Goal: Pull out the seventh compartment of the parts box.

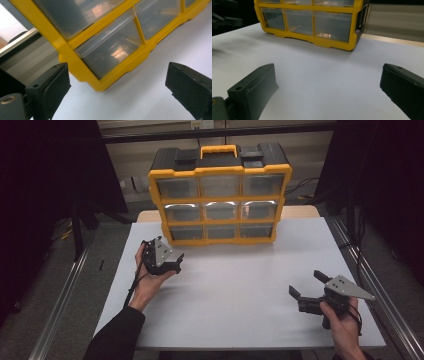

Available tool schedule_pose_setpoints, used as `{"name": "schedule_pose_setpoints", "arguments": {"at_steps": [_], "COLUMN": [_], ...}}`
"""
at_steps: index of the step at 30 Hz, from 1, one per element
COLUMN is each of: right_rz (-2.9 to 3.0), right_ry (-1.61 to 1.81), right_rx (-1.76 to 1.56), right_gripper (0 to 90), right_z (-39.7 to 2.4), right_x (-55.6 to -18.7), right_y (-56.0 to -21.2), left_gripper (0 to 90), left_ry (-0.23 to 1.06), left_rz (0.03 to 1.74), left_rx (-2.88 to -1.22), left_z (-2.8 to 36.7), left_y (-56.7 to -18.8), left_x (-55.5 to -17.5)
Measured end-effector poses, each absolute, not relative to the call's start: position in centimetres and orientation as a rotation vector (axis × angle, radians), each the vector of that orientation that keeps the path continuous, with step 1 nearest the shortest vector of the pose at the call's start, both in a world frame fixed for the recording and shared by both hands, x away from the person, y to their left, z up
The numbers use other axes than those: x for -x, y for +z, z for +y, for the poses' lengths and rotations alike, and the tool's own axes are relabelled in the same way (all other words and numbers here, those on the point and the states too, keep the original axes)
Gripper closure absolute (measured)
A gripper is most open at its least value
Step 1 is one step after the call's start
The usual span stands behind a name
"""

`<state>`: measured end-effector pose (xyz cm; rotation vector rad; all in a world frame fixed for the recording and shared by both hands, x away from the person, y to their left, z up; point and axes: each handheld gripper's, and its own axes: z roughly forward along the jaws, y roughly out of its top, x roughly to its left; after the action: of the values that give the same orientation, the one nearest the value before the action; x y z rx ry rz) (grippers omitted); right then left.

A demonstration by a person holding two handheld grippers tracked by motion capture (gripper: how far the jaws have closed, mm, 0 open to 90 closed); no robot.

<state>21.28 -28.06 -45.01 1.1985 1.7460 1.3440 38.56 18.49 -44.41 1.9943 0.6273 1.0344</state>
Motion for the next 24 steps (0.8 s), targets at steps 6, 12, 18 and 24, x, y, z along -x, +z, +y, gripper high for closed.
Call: {"name": "schedule_pose_setpoints", "arguments": {"at_steps": [6,12,18,24], "right_rz": [1.747,1.747,1.75,1.751], "right_ry": [1.343,1.345,1.34,1.34], "right_rx": [-1.197,-1.194,-1.192,-1.194], "right_gripper": [0.3,0.4,0.3,0.4], "right_z": [-28.0,-28.1,-28.1,-28.1], "right_x": [-21.3,-21.3,-21.3,-21.3], "right_y": [-45.0,-45.1,-45.1,-45.1], "left_gripper": [6.5,7.7,7.2,7.5], "left_ry": [1.125,1.152,1.215,1.332], "left_rz": [0.559,0.534,0.477,0.375], "left_rx": [-2.031,-2.047,-2.048,-2.078], "left_z": [17.6,17.1,16.6,16.1], "left_y": [-44.8,-44.6,-44.4,-44.3], "left_x": [-39.4,-40.3,-41.3,-41.9]}}
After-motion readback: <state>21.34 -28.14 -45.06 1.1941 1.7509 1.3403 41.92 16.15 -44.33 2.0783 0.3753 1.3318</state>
